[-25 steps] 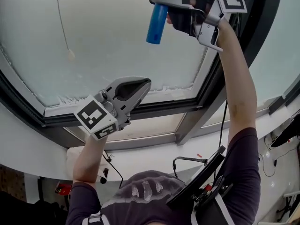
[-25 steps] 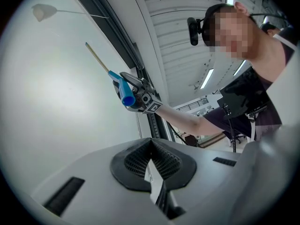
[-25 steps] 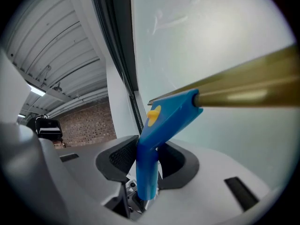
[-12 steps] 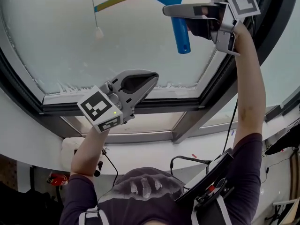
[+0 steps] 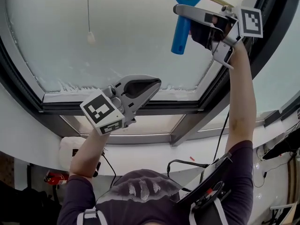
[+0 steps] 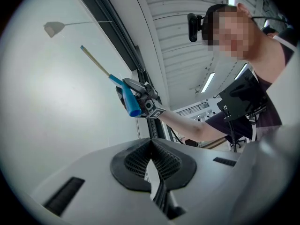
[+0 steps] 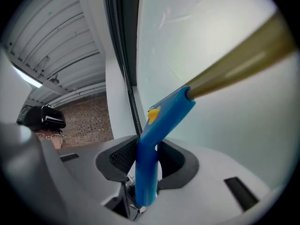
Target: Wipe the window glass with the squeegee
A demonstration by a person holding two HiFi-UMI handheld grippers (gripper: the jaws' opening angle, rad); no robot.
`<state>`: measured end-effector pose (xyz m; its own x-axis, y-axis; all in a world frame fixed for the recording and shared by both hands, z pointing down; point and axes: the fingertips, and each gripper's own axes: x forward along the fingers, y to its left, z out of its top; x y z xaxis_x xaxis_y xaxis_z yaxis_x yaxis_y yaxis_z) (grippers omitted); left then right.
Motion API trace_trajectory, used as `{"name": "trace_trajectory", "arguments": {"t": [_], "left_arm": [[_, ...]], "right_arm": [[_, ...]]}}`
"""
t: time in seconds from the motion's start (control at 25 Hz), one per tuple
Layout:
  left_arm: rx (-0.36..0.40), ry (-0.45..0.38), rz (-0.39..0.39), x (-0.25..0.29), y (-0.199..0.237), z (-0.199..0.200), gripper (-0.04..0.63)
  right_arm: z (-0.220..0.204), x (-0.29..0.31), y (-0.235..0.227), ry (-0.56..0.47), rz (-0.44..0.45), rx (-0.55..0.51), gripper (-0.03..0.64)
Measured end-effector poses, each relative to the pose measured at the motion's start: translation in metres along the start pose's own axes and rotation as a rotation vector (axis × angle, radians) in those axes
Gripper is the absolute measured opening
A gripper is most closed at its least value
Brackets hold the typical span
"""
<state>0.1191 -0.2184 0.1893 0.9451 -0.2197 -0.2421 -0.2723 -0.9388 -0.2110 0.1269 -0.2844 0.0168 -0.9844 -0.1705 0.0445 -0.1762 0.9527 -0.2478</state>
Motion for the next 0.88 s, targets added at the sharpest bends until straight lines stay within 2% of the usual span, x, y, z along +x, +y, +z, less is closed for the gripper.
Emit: {"name": "trace_trajectory", "arguments": {"t": [0.12, 0.32, 0.68, 0.88], "left_arm": [[0.017, 0.012, -0.007, 0.003, -0.002, 0.01, 0.006], [0.033, 0.013, -0.011, 0.005, -0.001, 0.019, 0.006], [0.007, 0.028, -0.014, 0.008, -0.006, 0.01, 0.006], [-0.032, 0.049, -0.011, 0.003, -0.01, 0.002, 0.006]], "right_arm": [[-0.002, -0.002, -0.006, -0.002, -0.016, 0.02, 0.121], [-0.007, -0.004, -0.01, 0.058, -0.031, 0.026, 0.123], [-0.009, -0.005, -0.014, 0.027, -0.025, 0.06, 0.123], [-0.005, -0.007, -0.014, -0.01, -0.028, 0.083, 0.124]]}}
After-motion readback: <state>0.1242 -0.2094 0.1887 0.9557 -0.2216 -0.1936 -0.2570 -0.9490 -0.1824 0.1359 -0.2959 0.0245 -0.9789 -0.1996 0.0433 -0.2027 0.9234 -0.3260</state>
